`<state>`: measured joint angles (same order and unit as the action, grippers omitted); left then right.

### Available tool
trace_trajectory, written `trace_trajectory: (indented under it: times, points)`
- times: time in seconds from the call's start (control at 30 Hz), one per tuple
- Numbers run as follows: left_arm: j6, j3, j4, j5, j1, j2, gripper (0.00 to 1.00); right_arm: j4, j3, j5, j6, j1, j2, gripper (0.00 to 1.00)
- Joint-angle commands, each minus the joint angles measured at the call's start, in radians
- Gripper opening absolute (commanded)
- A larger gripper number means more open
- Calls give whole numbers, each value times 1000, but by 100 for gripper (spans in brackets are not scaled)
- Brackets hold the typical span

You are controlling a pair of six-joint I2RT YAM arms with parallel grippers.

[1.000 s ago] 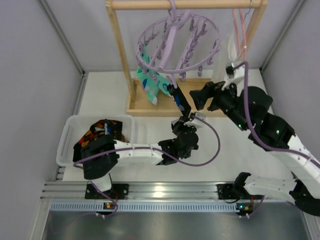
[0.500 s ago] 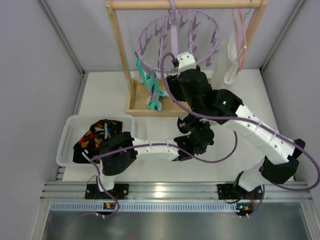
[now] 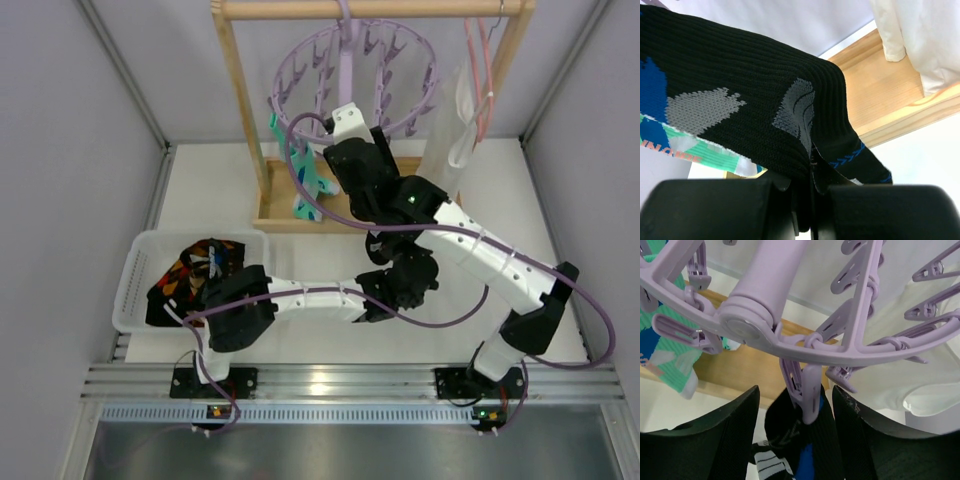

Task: Remove the socks clipped to the hanger

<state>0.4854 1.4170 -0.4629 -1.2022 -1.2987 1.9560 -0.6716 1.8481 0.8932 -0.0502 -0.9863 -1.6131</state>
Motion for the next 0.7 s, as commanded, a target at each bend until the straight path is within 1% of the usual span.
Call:
trace_trajectory:
  times: [0.0,0.17,0.23,0.3,0.33,0.37,0.43,0.53,0.67]
  points:
    - [28,40,-31,-14,-10,23,0,122,30,59,-43,-9,-13,57]
    - [33,48,-31,-19,-14,27,0,185,-3,108,-54,-29,4,55]
    - [35,51,-31,-22,-14,30,0,240,-29,144,-68,-32,13,55]
    - [38,51,-31,-22,-17,27,0,299,-68,177,-120,-32,19,55]
    - [36,53,-31,-22,-20,27,0,378,-90,206,-146,-32,22,54]
    - [38,54,-31,-23,-22,24,0,410,-107,220,-196,-31,22,53]
    - [39,57,-31,-20,-24,23,0,444,-130,242,-218,-28,15,50]
    - [42,59,-31,-20,-25,20,0,452,-147,251,-220,-25,15,50]
    - [39,57,-31,-20,-25,12,0,529,-184,274,-272,-22,24,46]
